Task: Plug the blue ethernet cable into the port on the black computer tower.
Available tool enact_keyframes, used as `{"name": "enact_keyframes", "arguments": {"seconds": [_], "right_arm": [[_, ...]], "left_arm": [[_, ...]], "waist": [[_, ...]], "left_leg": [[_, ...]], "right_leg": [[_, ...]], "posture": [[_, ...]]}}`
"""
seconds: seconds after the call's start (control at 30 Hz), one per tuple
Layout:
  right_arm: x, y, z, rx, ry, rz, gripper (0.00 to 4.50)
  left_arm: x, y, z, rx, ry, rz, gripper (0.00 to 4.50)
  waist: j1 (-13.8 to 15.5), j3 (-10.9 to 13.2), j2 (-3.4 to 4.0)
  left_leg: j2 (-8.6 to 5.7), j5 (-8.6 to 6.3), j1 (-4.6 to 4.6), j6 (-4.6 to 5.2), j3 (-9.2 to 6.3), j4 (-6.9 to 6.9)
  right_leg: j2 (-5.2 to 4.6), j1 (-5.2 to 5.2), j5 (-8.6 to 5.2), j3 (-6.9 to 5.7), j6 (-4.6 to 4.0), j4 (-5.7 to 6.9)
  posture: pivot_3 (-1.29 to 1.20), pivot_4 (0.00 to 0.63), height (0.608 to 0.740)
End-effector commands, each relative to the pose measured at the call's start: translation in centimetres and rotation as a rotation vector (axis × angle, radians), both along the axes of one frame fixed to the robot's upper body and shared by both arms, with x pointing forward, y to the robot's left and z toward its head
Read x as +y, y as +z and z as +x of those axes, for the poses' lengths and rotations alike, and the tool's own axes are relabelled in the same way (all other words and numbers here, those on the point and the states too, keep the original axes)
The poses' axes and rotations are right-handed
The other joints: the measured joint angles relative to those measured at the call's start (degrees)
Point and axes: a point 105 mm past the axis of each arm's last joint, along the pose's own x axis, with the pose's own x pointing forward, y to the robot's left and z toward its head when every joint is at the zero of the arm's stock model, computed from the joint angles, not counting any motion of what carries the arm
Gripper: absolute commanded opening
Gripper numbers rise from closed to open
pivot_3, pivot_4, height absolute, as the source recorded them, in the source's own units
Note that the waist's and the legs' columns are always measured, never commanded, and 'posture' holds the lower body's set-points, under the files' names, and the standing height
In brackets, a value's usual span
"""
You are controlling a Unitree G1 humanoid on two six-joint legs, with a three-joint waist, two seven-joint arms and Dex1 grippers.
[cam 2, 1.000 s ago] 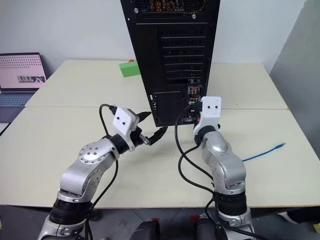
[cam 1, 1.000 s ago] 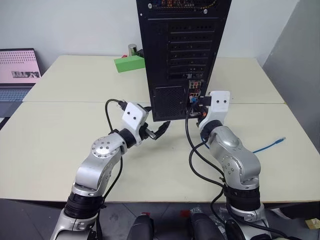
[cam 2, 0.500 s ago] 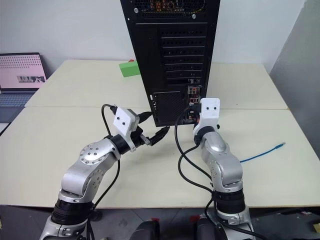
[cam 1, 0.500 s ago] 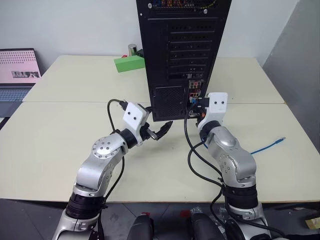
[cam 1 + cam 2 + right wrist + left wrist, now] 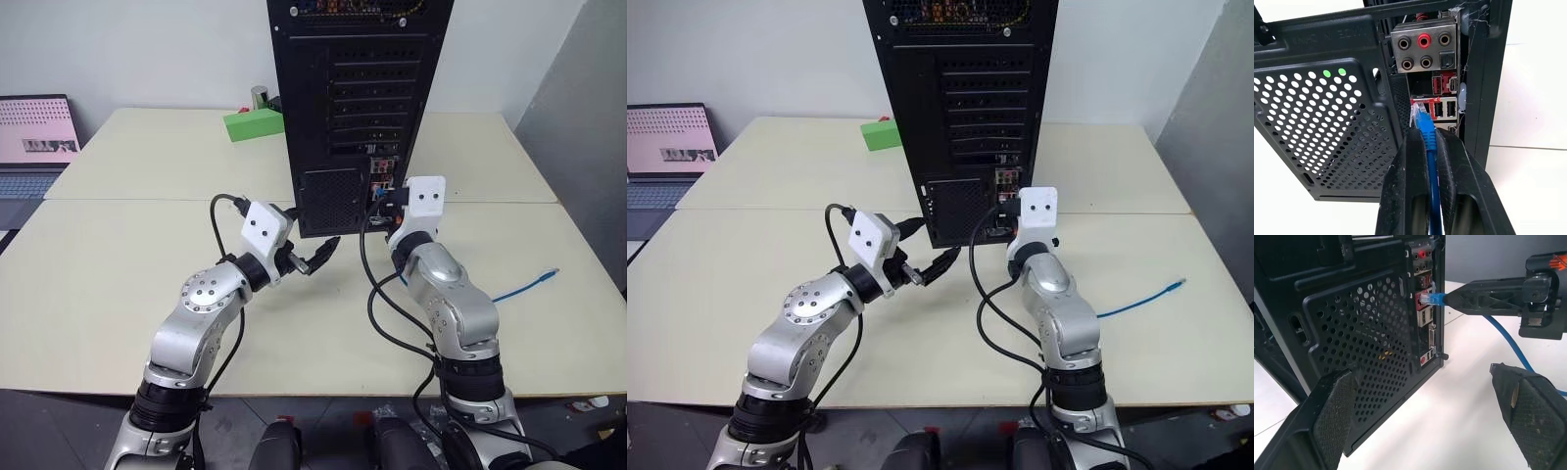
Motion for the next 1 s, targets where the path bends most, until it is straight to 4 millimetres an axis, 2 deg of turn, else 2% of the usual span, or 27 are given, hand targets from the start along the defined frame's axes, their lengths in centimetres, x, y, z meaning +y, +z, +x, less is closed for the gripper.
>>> {"name": "enact_keyframes", "arguments": {"seconds": [0.03,1.0], "right_arm": [[0.06,1.72,-0.10,-0.071,0.006,0.003,0.00],[-0.70,1.61,0.69,-0.090,-0.025,-0.042,0.00]], "left_arm": [[-0.17,1.12,-0.47,-0.056,-0.007,-0.008,4.48],[-0.14,1.00,-0.55,-0.064,0.000,-0.004,4.48]], "waist": [[0.00,0.00,0.00],[-0.09,0.00,0.00]], "left_leg": [[0.00,0.00,0.00,0.00,0.00,0.00],[0.00,0.00,0.00,0.00,0.01,-0.01]], "right_leg": [[0.00,0.00,0.00,0.00,0.00,0.00],[0.00,0.00,0.00,0.01,0.00,-0.01]], "posture": [[0.00,0.150,0.740],[0.00,0.150,0.740]]}}
